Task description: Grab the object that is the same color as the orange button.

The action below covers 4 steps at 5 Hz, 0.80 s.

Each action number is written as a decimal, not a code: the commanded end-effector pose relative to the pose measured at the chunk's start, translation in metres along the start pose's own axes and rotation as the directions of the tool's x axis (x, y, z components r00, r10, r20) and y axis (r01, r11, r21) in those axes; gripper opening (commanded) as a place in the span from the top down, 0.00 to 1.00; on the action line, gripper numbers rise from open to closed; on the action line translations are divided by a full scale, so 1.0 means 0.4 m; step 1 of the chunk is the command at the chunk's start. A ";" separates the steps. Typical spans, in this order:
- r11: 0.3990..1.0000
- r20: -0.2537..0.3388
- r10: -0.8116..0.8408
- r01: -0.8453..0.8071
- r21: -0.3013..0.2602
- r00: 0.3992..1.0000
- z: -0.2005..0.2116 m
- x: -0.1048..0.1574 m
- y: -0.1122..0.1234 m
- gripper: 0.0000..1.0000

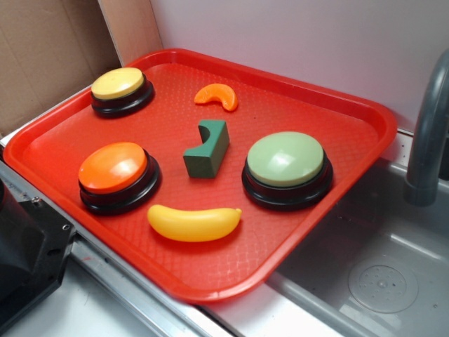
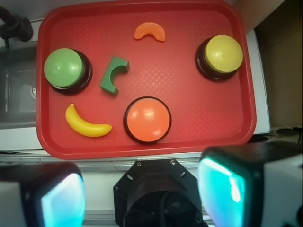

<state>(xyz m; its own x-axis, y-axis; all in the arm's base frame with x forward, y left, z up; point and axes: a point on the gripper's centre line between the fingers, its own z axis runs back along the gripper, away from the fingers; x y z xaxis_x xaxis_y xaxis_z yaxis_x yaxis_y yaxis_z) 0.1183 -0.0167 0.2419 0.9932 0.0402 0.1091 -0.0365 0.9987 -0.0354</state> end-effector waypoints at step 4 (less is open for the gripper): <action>0.795 -0.077 -0.556 0.557 0.241 0.827 -0.082 0.358 0.003 0.00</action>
<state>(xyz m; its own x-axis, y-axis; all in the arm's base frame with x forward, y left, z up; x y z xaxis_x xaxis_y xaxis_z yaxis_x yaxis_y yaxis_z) 0.2588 -0.0047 0.2097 0.8581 -0.5133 -0.0173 0.5018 0.8307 0.2412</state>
